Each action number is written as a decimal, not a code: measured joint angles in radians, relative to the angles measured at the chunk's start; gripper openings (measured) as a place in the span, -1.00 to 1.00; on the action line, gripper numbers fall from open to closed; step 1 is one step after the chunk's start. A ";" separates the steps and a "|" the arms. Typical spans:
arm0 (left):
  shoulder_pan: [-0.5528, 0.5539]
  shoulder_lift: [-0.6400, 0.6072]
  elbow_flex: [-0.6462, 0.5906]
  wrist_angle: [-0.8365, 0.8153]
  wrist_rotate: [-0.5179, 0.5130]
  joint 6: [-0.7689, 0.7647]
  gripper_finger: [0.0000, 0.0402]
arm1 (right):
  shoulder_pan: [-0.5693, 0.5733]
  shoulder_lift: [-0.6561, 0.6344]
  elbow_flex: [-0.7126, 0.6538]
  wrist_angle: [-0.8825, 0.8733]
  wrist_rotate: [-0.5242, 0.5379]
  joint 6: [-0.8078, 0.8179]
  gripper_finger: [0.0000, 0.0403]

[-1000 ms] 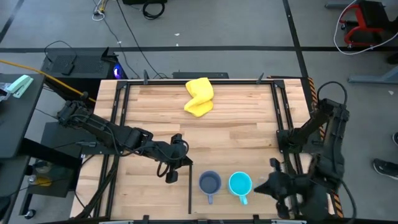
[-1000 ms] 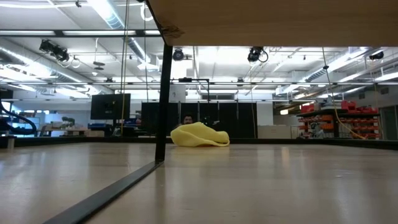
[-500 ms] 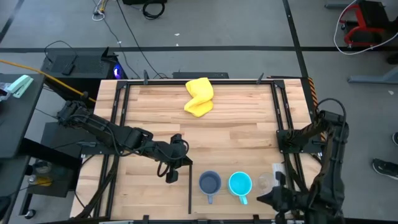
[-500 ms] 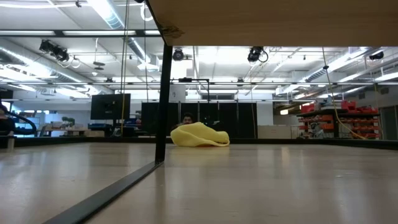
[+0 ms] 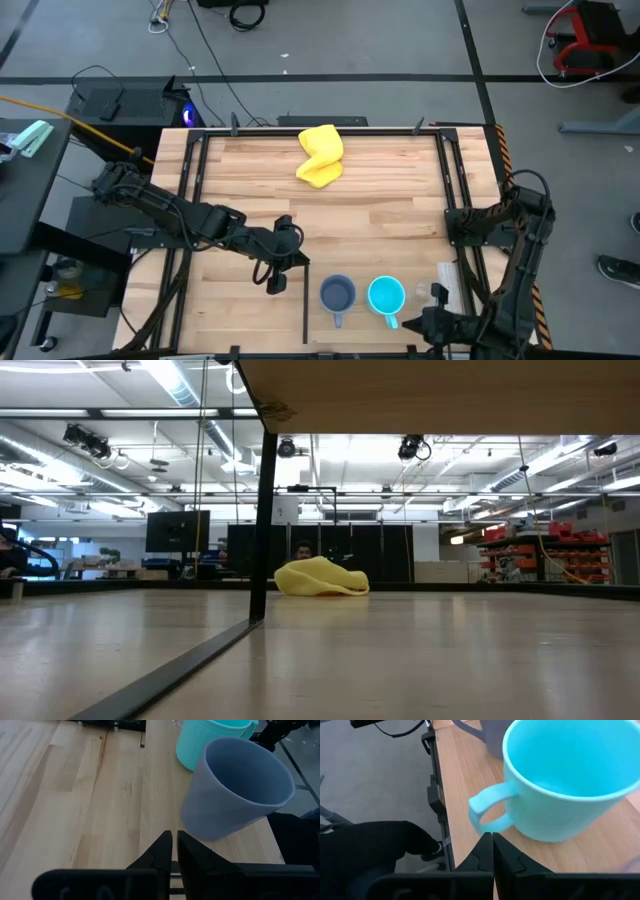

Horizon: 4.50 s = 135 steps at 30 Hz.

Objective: Stack small to large cups/mugs on shelf
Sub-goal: Adjust the blue mug on the shelf, then adjust the transparent mug on the shelf, then return to Home Position

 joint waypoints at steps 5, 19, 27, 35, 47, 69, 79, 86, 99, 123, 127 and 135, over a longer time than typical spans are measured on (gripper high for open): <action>0.000 0.000 0.000 0.000 0.000 0.000 -0.81 | -0.023 0.012 0.000 0.013 -0.013 -0.024 -1.00; 0.000 0.000 0.000 -0.001 0.000 0.000 -0.83 | -0.046 0.012 0.000 0.084 -0.037 -0.097 -1.00; 0.000 0.000 0.000 -0.001 0.000 0.000 -0.82 | -0.046 0.012 0.000 0.089 -0.037 -0.100 -1.00; 0.000 0.000 0.000 -0.001 0.000 0.000 -0.85 | -0.047 0.012 0.000 0.123 -0.037 -0.130 -1.00; 0.000 0.000 0.000 -0.002 0.000 0.000 -0.80 | -0.041 0.012 0.000 0.122 -0.055 -0.131 -1.00; 0.000 0.000 0.000 -0.006 0.000 -0.001 -0.84 | -0.005 -0.004 -0.001 0.061 -0.059 -0.064 -1.00; 0.000 0.000 0.000 -0.006 0.000 0.000 -0.80 | 0.018 -0.004 0.118 -0.088 -0.032 -0.094 -1.00; -0.006 0.000 0.000 -0.007 0.000 0.000 -0.84 | 0.028 -0.005 0.216 -0.316 -0.058 0.055 -1.00; -0.006 0.000 0.000 -0.010 0.000 0.000 -0.83 | 0.027 0.002 0.210 -0.388 -0.197 0.165 -1.00; -0.006 0.000 0.000 -0.010 0.000 0.000 -0.83 | 0.033 0.002 0.209 -0.394 -0.200 0.160 -1.00; -0.006 0.000 0.000 -0.010 0.000 0.000 -0.84 | 0.033 0.002 0.209 -0.394 -0.168 0.135 -1.00; -0.003 0.000 0.000 -0.010 -0.008 0.011 -0.81 | 0.031 -0.006 0.209 -0.451 -0.090 0.104 -0.99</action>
